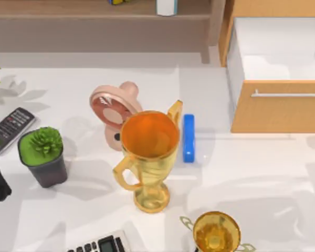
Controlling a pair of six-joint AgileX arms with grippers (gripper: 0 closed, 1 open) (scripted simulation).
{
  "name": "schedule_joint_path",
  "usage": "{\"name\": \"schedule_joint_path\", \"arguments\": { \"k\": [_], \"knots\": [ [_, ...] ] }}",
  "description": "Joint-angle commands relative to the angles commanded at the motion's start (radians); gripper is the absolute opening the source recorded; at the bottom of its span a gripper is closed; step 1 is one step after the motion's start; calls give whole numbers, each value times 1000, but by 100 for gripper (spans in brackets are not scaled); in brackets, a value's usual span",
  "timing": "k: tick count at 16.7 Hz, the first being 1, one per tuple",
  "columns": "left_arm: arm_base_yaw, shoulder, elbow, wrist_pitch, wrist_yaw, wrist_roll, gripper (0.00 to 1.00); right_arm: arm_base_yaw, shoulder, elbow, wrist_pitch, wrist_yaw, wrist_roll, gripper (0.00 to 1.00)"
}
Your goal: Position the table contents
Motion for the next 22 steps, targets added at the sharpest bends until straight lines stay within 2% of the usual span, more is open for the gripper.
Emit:
{"name": "schedule_joint_path", "arguments": {
  "k": [10,22],
  "knots": [
    [0,0,0,0,0,0,100,-40,8,-35,-44,30,-6,0],
    [0,0,0,0,0,0,100,-2,16,-161,-144,112,25,0]
  ]
}}
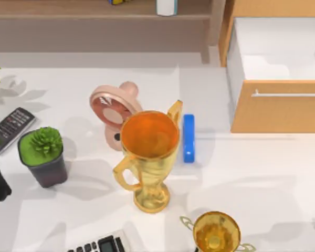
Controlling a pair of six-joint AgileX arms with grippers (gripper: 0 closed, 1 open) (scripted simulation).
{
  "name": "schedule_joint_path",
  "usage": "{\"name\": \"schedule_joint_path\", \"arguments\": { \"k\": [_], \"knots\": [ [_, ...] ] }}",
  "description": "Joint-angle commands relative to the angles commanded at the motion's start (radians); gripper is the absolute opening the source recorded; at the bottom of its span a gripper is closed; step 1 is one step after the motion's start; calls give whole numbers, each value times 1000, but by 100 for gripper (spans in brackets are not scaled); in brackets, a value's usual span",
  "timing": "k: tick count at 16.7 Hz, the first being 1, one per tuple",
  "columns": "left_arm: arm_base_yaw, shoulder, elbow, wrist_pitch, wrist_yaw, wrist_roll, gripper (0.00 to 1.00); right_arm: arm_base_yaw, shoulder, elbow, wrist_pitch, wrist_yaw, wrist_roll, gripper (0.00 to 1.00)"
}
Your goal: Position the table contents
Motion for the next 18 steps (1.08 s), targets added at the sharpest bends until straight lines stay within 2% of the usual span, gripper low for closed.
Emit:
{"name": "schedule_joint_path", "arguments": {
  "k": [4,17,18],
  "knots": [
    [0,0,0,0,0,0,100,0,0,0,0,0,0,0],
    [0,0,0,0,0,0,100,0,0,0,0,0,0,98],
    [0,0,0,0,0,0,100,0,0,0,0,0,0,100]
  ]
}}
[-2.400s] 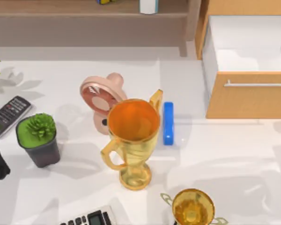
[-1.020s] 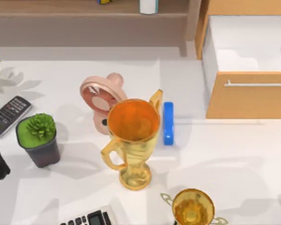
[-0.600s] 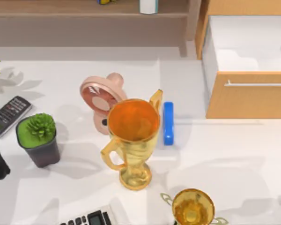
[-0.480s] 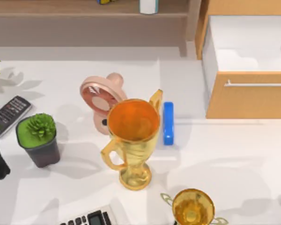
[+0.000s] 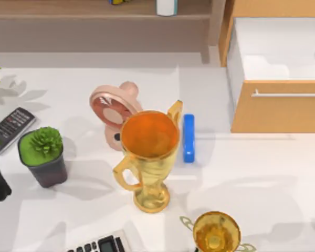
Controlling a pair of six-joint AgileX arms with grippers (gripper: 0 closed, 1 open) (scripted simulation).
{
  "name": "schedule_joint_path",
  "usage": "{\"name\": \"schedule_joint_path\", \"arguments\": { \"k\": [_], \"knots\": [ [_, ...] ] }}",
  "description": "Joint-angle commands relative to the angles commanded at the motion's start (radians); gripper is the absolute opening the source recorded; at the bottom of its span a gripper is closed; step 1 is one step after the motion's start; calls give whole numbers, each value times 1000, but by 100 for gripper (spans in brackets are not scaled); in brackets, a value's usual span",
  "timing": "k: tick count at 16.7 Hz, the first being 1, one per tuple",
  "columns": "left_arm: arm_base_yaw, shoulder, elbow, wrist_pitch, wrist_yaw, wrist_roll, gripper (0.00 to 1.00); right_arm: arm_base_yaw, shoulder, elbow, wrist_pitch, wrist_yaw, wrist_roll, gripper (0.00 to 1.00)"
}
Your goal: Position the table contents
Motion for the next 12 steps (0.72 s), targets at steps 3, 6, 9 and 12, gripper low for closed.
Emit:
{"name": "schedule_joint_path", "arguments": {
  "k": [3,6,9,12],
  "knots": [
    [0,0,0,0,0,0,100,0,0,0,0,0,0,100],
    [0,0,0,0,0,0,100,0,0,0,0,0,0,100],
    [0,0,0,0,0,0,100,0,0,1,0,0,0,100],
    [0,0,0,0,0,0,100,35,1,11,59,-14,-39,100]
  ]
}}
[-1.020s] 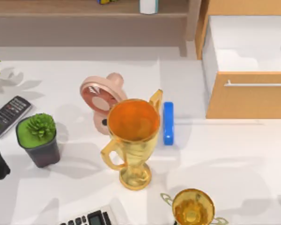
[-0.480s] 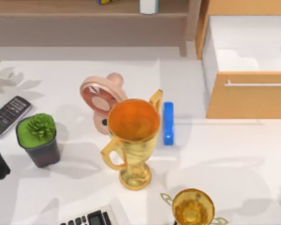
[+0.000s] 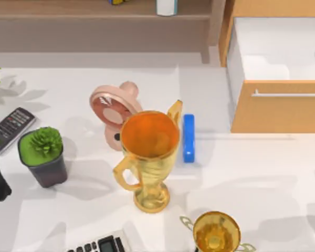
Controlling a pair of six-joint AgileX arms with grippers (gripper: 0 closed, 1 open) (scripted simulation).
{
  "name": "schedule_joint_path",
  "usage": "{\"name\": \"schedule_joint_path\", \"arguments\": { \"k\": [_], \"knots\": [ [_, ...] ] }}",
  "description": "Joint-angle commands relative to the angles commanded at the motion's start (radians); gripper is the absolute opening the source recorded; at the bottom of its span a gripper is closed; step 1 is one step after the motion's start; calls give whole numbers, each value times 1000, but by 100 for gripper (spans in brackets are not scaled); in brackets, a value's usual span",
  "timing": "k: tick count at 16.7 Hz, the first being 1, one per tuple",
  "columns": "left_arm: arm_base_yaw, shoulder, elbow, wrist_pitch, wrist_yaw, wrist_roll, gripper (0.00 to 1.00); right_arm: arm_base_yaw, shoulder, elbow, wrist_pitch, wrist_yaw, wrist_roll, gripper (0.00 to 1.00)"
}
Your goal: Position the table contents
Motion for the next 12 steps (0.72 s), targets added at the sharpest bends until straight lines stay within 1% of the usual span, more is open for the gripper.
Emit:
{"name": "schedule_joint_path", "arguments": {
  "k": [2,5,9,12],
  "knots": [
    [0,0,0,0,0,0,100,50,7,10,91,-17,-58,100],
    [0,0,0,0,0,0,100,152,38,15,305,-45,-187,100],
    [0,0,0,0,0,0,100,306,126,-11,688,-67,-412,100],
    [0,0,0,0,0,0,100,410,226,-57,1009,-61,-601,100]
  ]
}}
